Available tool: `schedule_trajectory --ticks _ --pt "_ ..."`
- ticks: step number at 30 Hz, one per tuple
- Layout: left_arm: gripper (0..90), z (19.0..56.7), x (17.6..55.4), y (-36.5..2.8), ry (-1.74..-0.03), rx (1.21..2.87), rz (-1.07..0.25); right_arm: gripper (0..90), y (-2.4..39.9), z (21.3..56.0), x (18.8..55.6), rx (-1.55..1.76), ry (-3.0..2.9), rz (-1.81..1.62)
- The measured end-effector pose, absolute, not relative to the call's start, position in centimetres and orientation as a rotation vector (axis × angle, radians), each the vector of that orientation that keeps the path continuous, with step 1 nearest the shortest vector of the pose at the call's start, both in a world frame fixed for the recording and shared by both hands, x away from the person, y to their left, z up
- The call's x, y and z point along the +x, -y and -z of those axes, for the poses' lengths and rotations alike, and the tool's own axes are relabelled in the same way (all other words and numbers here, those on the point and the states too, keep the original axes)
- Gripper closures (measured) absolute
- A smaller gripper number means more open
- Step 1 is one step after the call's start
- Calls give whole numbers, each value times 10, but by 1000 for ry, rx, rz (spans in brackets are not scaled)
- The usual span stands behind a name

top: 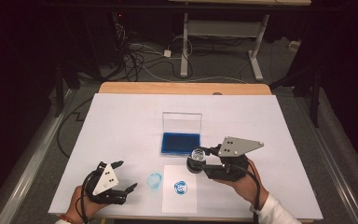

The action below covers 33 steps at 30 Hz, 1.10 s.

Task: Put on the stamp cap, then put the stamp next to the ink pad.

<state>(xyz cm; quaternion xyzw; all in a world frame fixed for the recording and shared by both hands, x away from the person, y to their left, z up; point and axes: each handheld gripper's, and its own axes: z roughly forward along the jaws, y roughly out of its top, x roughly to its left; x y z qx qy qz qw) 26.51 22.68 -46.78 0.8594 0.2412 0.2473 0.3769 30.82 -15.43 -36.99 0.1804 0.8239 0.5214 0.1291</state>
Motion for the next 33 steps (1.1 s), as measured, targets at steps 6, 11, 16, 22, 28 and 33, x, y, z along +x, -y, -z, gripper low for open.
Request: schedule_trajectory --ticks 6,11,16,22,28,33 --pt "140 471 262 -235 -653 2191 -611 566 155 371 310 531 -2393 -1499" --pt "140 473 262 -235 -664 2194 -611 566 155 370 315 551 -2383 -1481" --pt "141 472 261 -235 -663 2192 -607 566 157 366 323 581 -2367 -1478" --pt "143 472 261 -234 -662 2201 -608 566 162 363 332 598 -2360 -1431" --pt "144 471 259 -235 -669 2197 -620 566 168 360 343 629 -2365 -1389" --pt "143 471 258 -234 -661 2203 -620 565 171 359 351 659 -2357 -1362"
